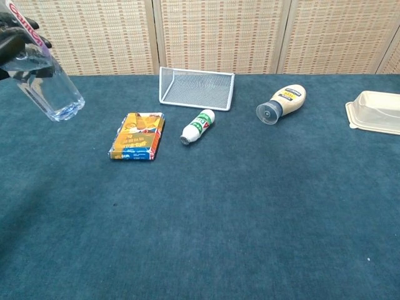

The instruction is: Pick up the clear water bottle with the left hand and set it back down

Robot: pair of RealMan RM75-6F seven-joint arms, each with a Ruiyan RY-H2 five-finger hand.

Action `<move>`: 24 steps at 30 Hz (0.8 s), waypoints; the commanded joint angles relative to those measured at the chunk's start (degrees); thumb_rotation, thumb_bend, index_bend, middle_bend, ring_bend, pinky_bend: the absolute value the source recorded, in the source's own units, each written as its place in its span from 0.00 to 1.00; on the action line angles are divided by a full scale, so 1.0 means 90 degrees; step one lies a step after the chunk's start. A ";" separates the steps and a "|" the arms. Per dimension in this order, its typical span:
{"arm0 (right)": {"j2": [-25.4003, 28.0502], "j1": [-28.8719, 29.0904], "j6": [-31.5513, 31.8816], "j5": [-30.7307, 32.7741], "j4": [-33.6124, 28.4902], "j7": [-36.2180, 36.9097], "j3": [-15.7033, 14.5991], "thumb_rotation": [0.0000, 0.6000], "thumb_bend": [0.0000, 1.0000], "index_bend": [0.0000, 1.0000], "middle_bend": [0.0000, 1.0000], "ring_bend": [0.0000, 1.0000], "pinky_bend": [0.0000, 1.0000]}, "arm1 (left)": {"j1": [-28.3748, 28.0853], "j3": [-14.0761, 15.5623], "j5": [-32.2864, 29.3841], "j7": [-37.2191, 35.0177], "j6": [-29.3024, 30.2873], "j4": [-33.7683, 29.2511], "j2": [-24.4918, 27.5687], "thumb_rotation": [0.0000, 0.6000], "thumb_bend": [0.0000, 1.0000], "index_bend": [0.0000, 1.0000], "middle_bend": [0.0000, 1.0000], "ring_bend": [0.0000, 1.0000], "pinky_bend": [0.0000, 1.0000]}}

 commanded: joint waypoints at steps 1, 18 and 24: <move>0.0022 0.0015 -0.0043 -0.0018 -0.0021 0.0013 -0.0021 1.00 0.12 0.00 0.00 0.00 0.20 | 0.0128 -0.0021 -0.0660 0.1933 0.0114 0.0288 -0.0081 1.00 0.61 0.68 0.68 0.62 0.72; -0.0021 -0.0010 0.0014 -0.0011 -0.0019 -0.0074 -0.0024 1.00 0.12 0.00 0.00 0.00 0.20 | -0.0084 0.0106 0.0038 0.4516 0.1359 0.3159 -0.1403 1.00 0.61 0.72 0.72 0.63 0.67; -0.0015 -0.0016 0.0025 0.0002 -0.0015 -0.0054 -0.0016 1.00 0.12 0.00 0.00 0.00 0.20 | 0.0098 0.0003 -0.0431 0.2554 0.0714 0.1393 -0.0968 1.00 0.61 0.72 0.72 0.63 0.60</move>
